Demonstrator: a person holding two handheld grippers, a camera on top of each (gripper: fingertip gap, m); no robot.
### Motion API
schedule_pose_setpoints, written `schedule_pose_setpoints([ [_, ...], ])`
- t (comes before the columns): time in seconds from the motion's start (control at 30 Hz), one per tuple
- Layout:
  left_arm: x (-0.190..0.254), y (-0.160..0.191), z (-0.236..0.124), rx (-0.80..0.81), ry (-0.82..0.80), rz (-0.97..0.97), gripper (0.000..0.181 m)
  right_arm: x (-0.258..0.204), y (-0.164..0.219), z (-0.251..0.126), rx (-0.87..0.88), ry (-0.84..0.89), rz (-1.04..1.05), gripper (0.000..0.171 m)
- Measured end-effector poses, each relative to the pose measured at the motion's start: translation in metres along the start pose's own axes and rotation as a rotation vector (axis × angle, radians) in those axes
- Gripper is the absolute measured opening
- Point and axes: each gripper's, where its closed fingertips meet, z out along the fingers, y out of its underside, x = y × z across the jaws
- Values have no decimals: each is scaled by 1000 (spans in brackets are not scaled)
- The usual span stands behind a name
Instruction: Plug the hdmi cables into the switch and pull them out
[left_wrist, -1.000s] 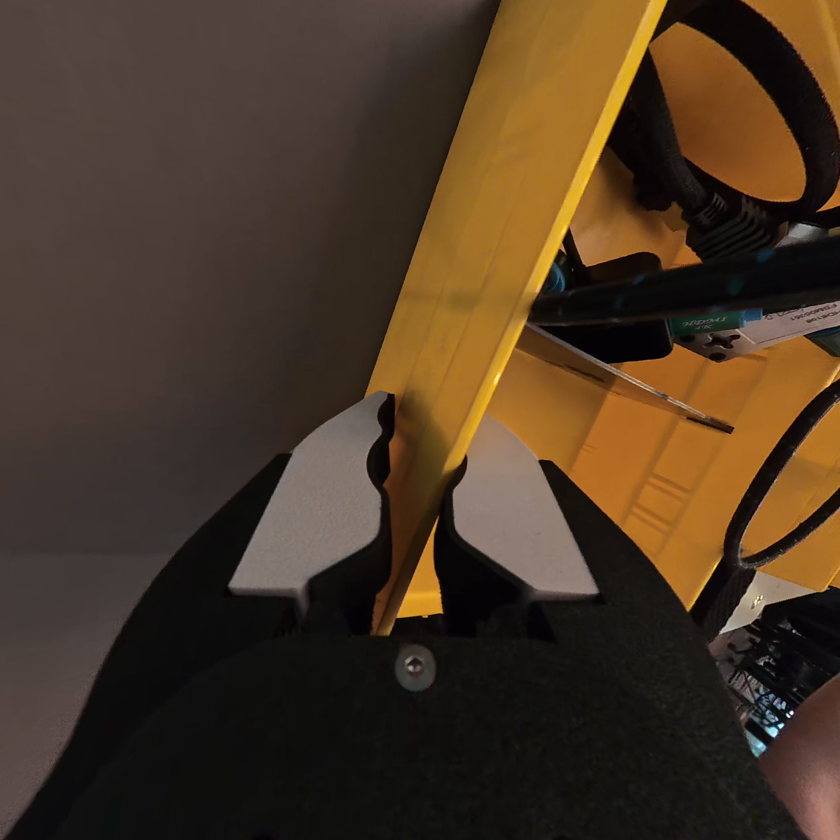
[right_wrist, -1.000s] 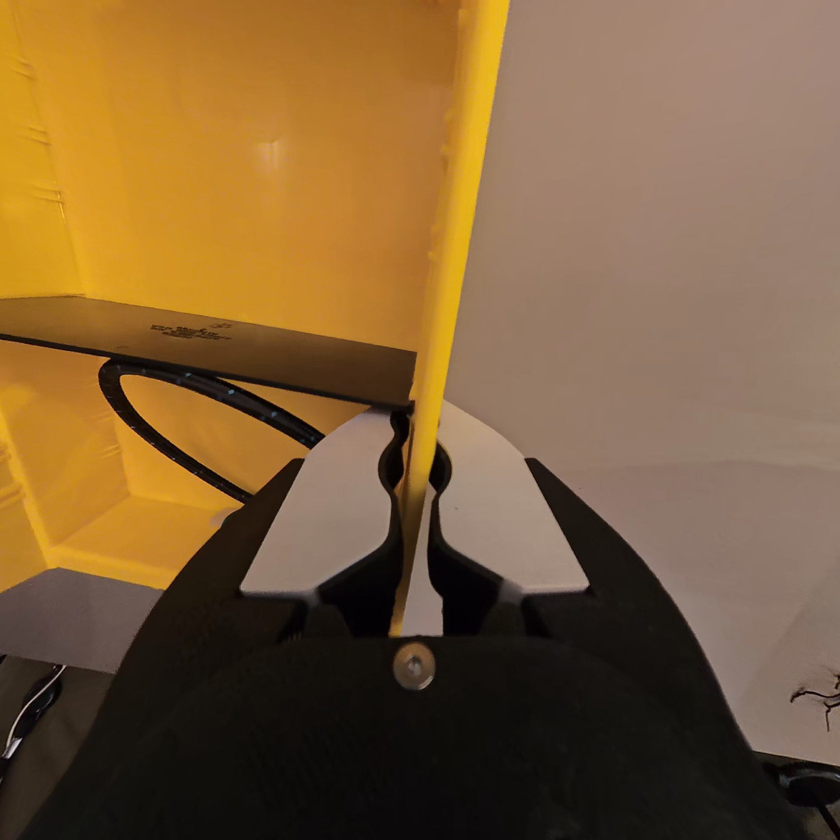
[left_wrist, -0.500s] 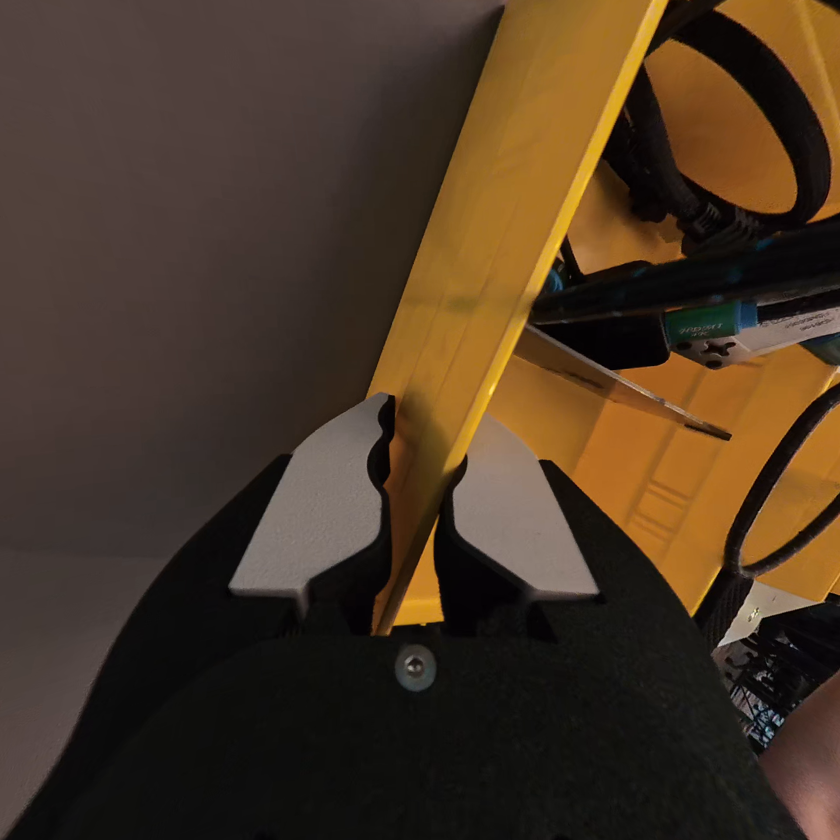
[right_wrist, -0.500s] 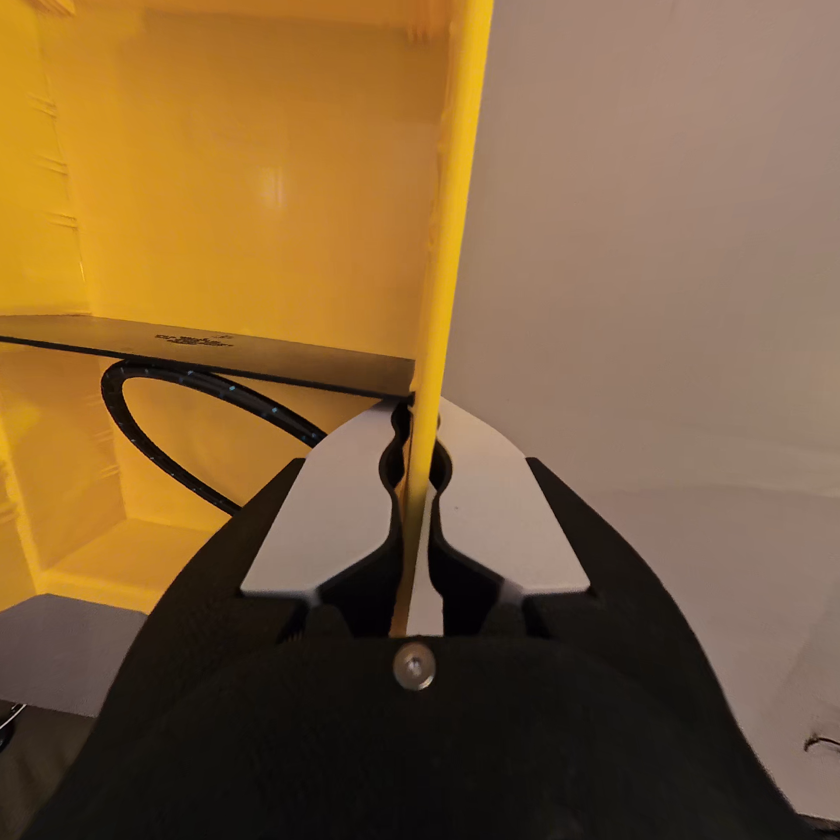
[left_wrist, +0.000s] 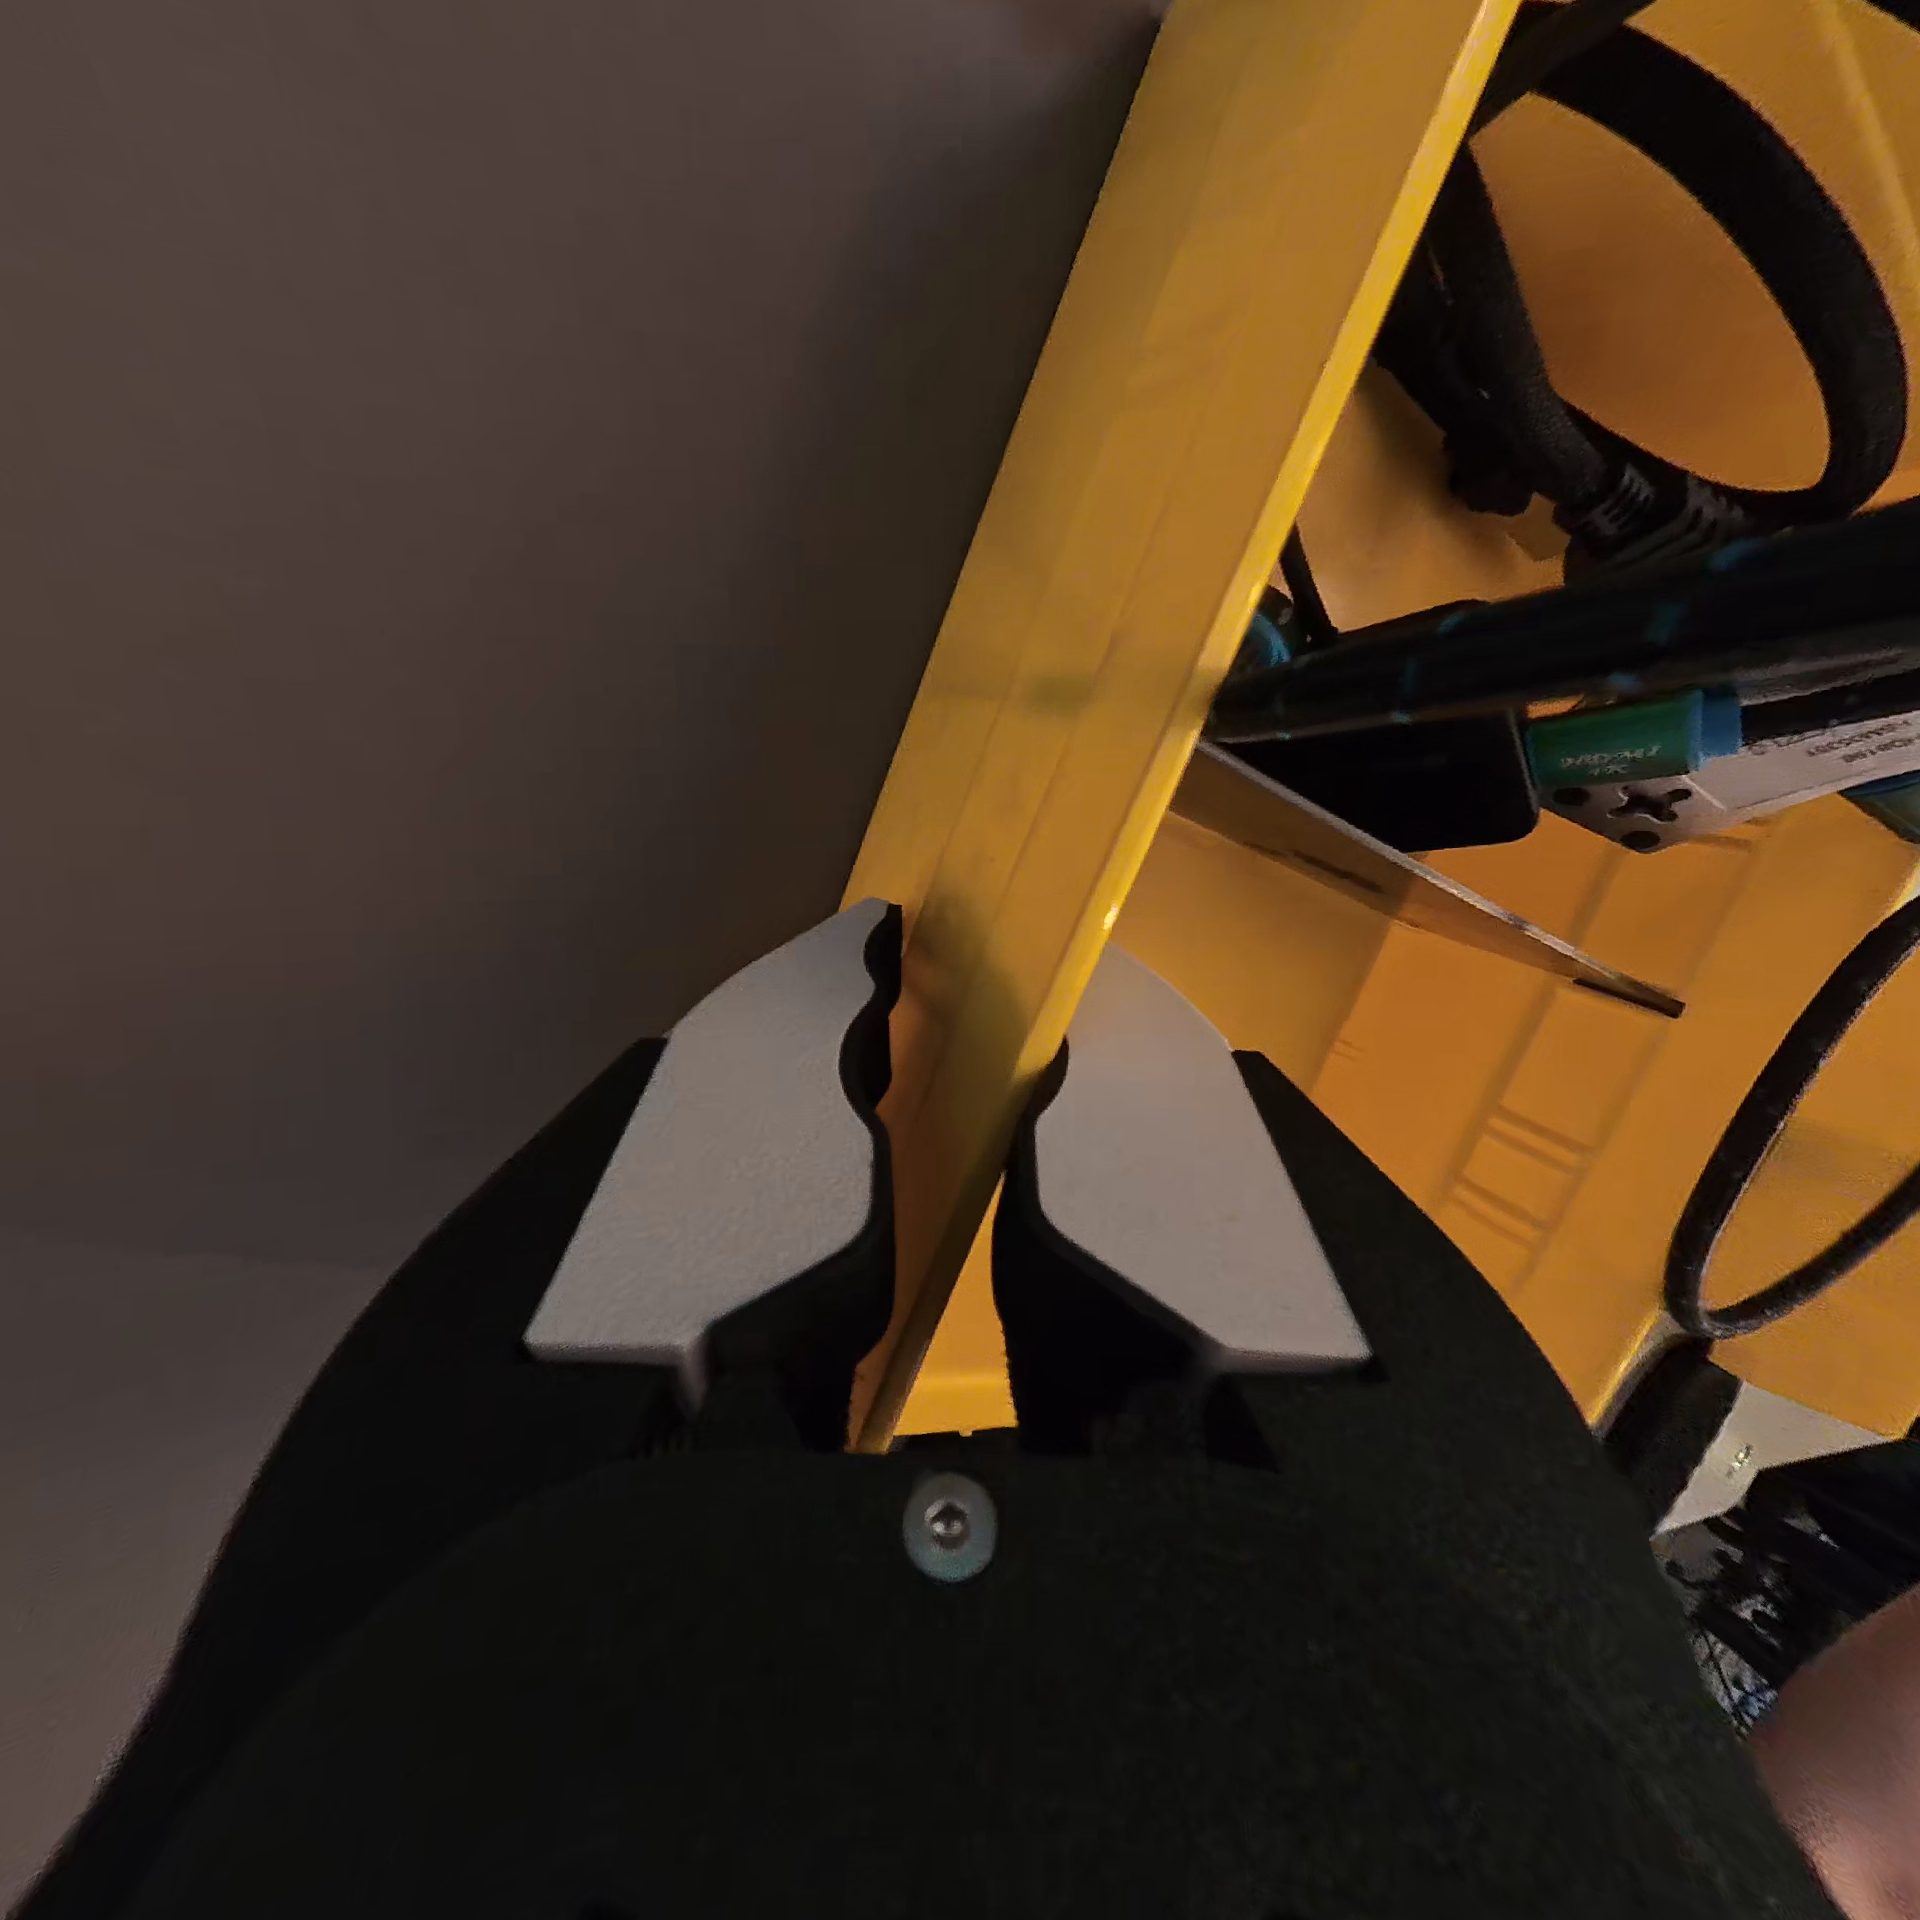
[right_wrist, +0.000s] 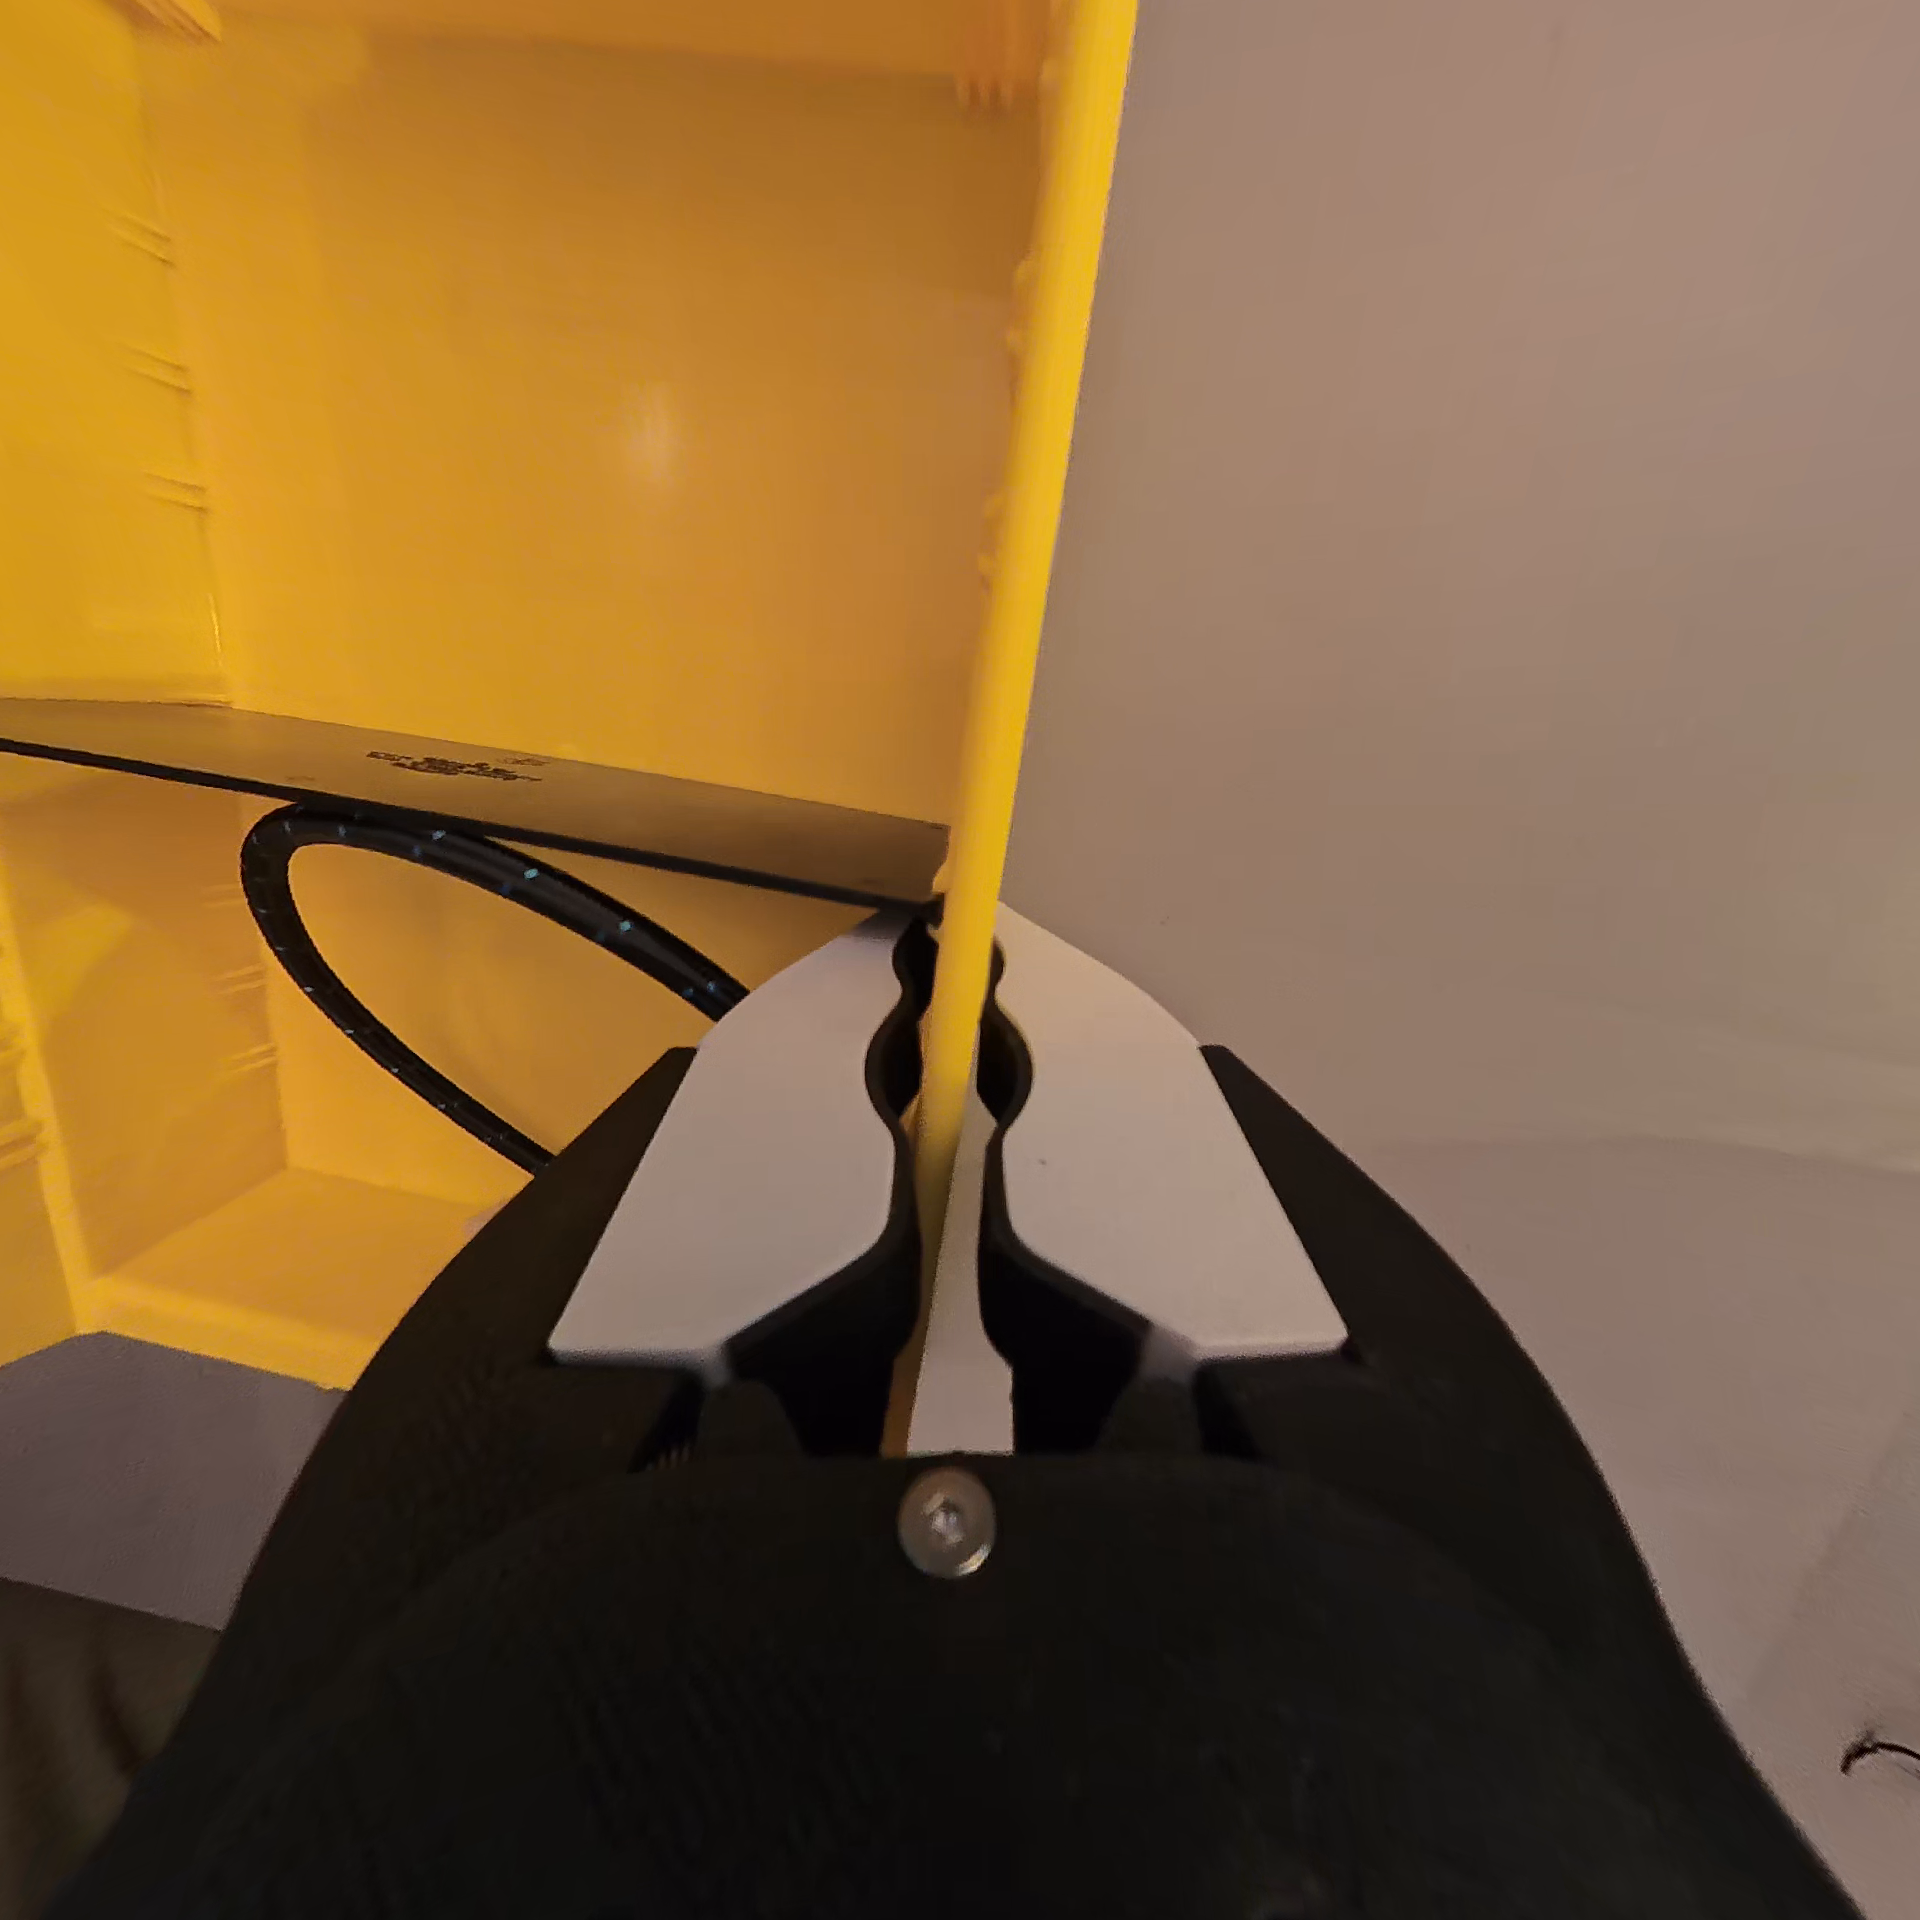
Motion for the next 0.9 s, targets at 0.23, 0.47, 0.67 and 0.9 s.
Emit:
schedule_pose_setpoints([
  [0.23,12,-1,-5,-8,208,-67,36,6,-3,0,-3,-12,13,7],
  [0.47,19,-3,-43,29,421,32,33,10,-1,-1,-3,-49,39,8],
  [0.67,31,-17,-121,267,445,332,29,9,-22,-44,253,-22,-30,33],
  [0.9,109,-21,-182,504,320,1038,51,-50,-36,-160,890,58,-279,52],
])
